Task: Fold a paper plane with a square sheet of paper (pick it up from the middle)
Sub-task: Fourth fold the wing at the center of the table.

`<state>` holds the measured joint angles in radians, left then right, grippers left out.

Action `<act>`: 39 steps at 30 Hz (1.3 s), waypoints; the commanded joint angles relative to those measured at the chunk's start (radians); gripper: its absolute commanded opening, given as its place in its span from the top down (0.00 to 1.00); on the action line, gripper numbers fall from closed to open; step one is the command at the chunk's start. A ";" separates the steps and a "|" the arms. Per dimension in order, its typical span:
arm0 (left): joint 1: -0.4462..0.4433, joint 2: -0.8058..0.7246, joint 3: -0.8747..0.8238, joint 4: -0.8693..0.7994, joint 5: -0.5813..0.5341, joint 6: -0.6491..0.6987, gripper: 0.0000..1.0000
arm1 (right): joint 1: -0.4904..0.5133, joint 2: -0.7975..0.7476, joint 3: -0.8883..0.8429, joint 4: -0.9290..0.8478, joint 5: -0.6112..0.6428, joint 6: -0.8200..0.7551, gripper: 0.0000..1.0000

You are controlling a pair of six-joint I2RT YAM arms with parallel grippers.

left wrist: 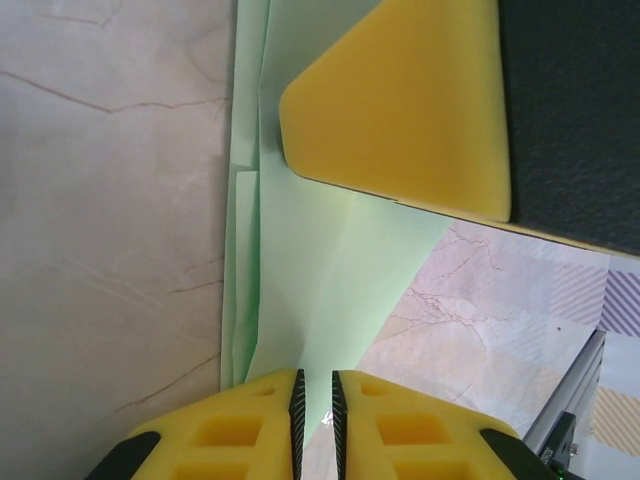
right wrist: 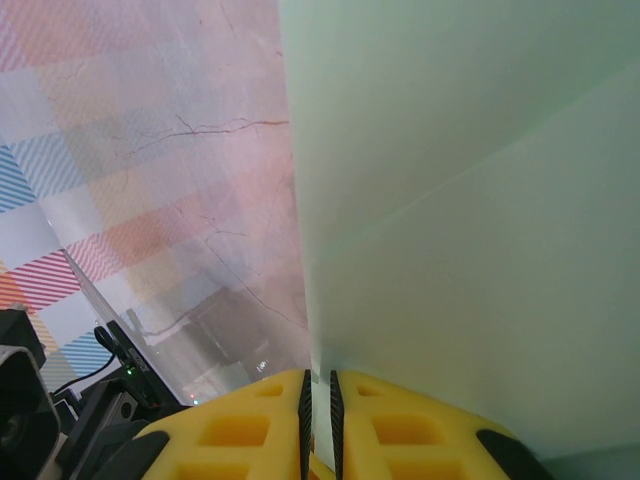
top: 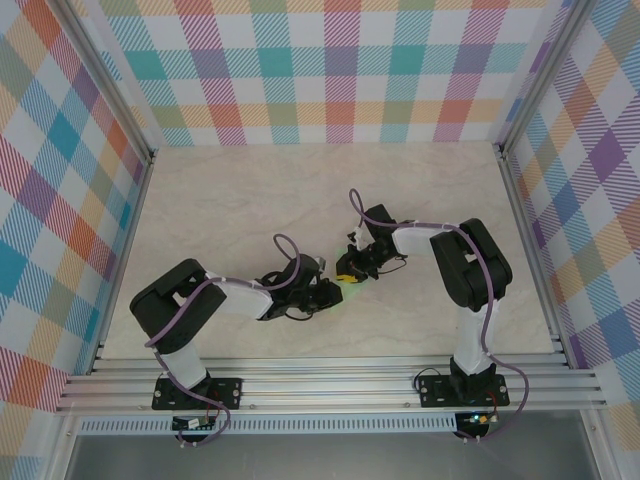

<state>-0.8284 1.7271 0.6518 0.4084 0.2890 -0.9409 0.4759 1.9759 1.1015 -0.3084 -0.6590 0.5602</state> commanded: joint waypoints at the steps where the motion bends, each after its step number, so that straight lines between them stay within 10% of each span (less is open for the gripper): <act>1: -0.008 -0.017 -0.049 -0.031 0.061 -0.018 0.81 | -0.002 0.041 -0.015 -0.062 0.112 -0.019 0.84; 25: -0.046 -0.018 -0.052 -0.066 0.116 -0.010 0.77 | -0.003 0.052 -0.017 -0.054 0.107 -0.012 0.84; 33: -0.018 -0.341 -0.111 -0.241 -0.197 0.022 0.78 | -0.002 0.043 -0.023 -0.032 0.084 -0.005 0.84; 39: 0.013 -0.272 -0.032 -0.169 -0.141 0.037 0.80 | -0.002 0.038 -0.017 -0.025 0.076 0.004 0.84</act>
<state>-0.8211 1.4101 0.5762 0.2325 0.1547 -0.9264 0.4759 1.9759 1.1015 -0.3069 -0.6632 0.5613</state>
